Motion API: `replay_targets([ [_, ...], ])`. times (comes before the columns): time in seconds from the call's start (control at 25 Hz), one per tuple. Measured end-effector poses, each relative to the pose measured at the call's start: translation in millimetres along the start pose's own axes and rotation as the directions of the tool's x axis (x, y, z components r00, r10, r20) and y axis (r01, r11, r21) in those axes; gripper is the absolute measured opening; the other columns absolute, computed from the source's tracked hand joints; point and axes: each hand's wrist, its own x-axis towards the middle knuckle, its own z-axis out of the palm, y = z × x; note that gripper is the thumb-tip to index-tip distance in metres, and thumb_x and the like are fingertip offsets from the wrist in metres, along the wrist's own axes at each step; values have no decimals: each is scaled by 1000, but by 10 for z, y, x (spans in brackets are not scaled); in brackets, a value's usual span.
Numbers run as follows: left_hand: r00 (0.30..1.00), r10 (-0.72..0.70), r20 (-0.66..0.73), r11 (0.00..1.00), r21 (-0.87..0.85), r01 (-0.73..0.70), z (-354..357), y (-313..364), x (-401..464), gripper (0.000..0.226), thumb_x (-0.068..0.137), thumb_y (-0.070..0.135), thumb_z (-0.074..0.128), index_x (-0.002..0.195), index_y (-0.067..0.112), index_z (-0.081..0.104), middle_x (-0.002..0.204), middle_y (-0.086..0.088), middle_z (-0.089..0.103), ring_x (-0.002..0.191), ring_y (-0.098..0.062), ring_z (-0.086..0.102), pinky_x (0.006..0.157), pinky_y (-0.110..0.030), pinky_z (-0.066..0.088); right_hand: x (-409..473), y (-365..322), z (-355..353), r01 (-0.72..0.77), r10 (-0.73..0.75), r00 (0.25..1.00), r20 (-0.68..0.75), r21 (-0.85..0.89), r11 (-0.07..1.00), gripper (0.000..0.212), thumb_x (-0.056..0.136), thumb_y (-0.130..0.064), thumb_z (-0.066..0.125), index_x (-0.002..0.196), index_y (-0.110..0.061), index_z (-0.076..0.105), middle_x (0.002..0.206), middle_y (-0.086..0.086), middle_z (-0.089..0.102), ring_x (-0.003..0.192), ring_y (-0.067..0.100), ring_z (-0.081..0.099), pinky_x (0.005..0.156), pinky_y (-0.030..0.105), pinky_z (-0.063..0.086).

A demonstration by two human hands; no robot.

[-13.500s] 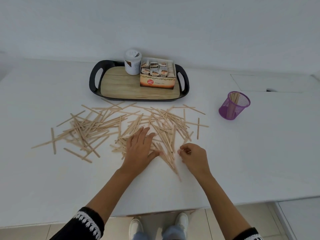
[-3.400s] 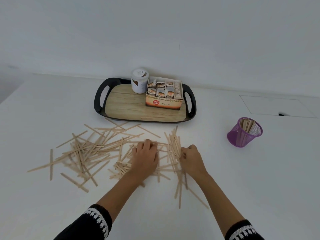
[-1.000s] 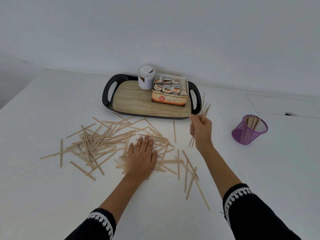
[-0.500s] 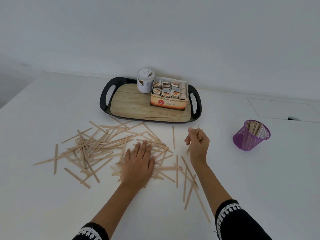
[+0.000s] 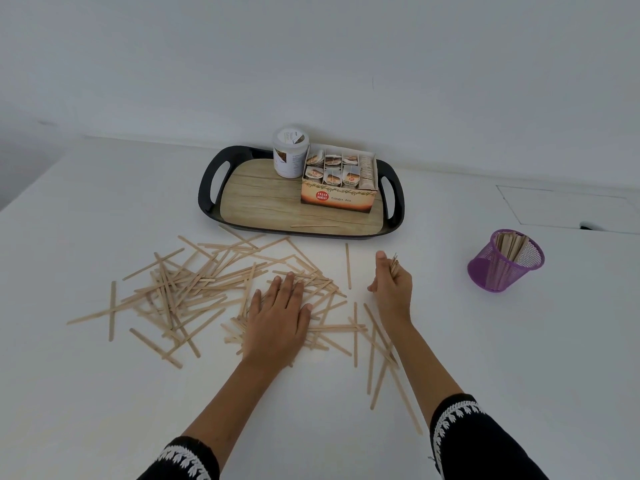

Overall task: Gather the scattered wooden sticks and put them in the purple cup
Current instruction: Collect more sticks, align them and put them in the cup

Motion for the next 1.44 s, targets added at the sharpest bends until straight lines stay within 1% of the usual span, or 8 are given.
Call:
replay_targets([
  [0.32, 1000, 6, 5, 999, -41, -6, -107, 14, 20, 54, 102, 40, 19, 152, 20, 17, 160, 1, 16, 147, -16, 7, 117, -43, -2, -7, -357, -128, -345, 403, 886, 230, -253, 904, 20, 81, -23, 69, 87, -15, 51, 62, 1, 41, 44, 11, 35, 39, 23, 31],
  [0.44, 987, 0, -159, 962, -270, -44, -301, 150, 2, 41, 101, 33, 36, 138, 18, 47, 139, 1, 52, 130, -10, 42, 112, -39, 18, -179, -533, -85, -301, 418, 856, 303, -365, 881, 61, 77, -10, 70, 127, -11, 36, 79, 4, 50, 53, 11, 44, 44, 22, 33],
  [0.56, 995, -65, 70, 531, -842, 94, -573, 406, -63, 30, 94, 46, 50, 100, 23, 68, 97, 6, 66, 85, 0, 59, 85, -28, 45, -455, -626, 50, -106, 360, 850, 384, -544, 832, 98, 76, -9, 69, 146, -23, 2, 108, 3, 57, 78, 14, 57, 59, 19, 40],
  [0.8, 933, -59, 355, 21, -934, 356, -541, 549, -245, 33, 100, 36, 42, 107, 17, 69, 103, 3, 73, 101, -12, 66, 86, -30, 51, -973, -635, 323, 170, 234, 808, 540, -594, 786, 102, 84, -10, 65, 149, -24, -13, 108, 7, 63, 83, 16, 65, 64, 20, 51],
  [0.92, 873, -182, 452, -263, -878, 400, -514, 375, -283, 33, 102, 24, 38, 84, 7, 59, 75, -7, 67, 72, -18, 65, 63, -28, 55, -1038, -661, 169, 126, 333, 652, 681, -530, 839, 85, 80, -23, 71, 147, -20, 19, 116, -4, 58, 93, 11, 62, 75, 21, 51],
  [1.04, 833, -160, 530, -524, -760, 384, -494, 55, -315, 32, 103, 27, 37, 79, 11, 50, 59, -2, 53, 47, -11, 49, 48, -24, 50, -958, -617, -208, -22, 341, 807, 482, -553, 833, 47, 78, -35, 73, 120, -17, 60, 114, -5, 64, 98, 9, 62, 83, 20, 49],
  [1.2, 813, -37, 581, -544, -694, 471, -415, -248, -404, 31, 102, 32, 38, 79, 13, 47, 54, 4, 36, 39, -6, 30, 37, -19, 34, -953, -433, -769, -73, 271, 956, 111, -807, 586, 28, 85, -21, 66, 110, -10, 66, 107, 5, 66, 98, 18, 60, 83, 22, 42],
  [1.44, 842, 66, 536, -505, -709, 492, -321, -342, -454, 27, 95, 34, 46, 80, 13, 50, 57, 4, 35, 41, -6, 30, 39, -20, 34, -1231, -276, -867, -68, 384, 917, 113, -901, 428, 33, 82, -21, 71, 110, -9, 58, 100, 5, 56, 86, 17, 53, 75, 24, 40],
])
